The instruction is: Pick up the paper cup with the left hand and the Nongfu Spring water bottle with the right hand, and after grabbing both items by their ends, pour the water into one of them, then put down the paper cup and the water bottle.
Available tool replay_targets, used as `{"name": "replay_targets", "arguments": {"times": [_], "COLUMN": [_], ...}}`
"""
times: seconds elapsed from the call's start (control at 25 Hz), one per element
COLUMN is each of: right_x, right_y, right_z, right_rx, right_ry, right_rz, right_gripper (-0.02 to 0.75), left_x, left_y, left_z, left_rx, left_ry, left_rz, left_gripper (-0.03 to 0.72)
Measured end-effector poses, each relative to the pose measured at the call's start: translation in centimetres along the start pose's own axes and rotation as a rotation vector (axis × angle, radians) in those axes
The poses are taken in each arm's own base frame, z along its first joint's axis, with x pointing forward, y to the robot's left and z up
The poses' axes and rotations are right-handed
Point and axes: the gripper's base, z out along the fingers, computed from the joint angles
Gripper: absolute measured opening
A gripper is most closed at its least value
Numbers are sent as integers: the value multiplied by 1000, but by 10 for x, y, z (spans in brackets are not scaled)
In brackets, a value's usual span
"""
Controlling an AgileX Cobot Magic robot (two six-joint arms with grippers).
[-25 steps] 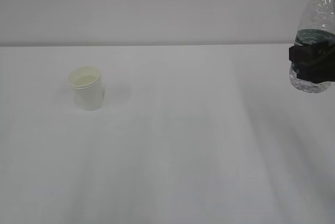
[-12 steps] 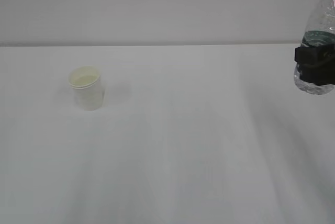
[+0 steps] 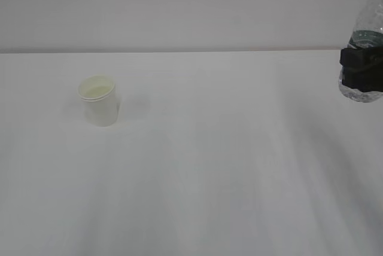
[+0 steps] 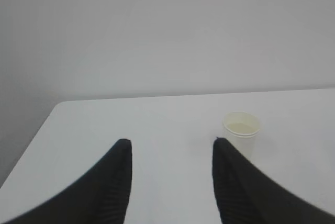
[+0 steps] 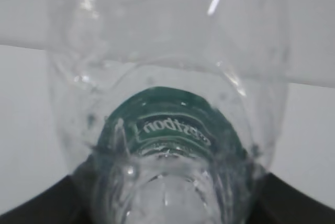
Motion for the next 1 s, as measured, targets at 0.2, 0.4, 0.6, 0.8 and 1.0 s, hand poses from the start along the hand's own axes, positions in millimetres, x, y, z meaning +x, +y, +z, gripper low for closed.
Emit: {"name": "replay_targets", "arguments": {"times": [0.2, 0.4, 0.6, 0.8, 1.0], "right_x": [2, 7, 9, 8, 7], "right_y": [0, 1, 1, 1, 0], "right_z": [5, 13, 16, 16, 16], "right_rx": [5, 7, 9, 12, 13], "right_ry": [-12, -5, -12, -27, -29], "right_rz": [-1, -2, -2, -2, -2], "right_gripper": [403, 403, 403, 403, 403], "left_x": [0, 0, 0, 0, 0], "left_y": [0, 0, 0, 0, 0], "left_z": [0, 0, 0, 0, 0], "left_rx": [0, 0, 0, 0, 0], "left_ry": [0, 0, 0, 0, 0], "left_rz": [0, 0, 0, 0, 0], "left_gripper": [347, 328, 324, 323, 308]}}
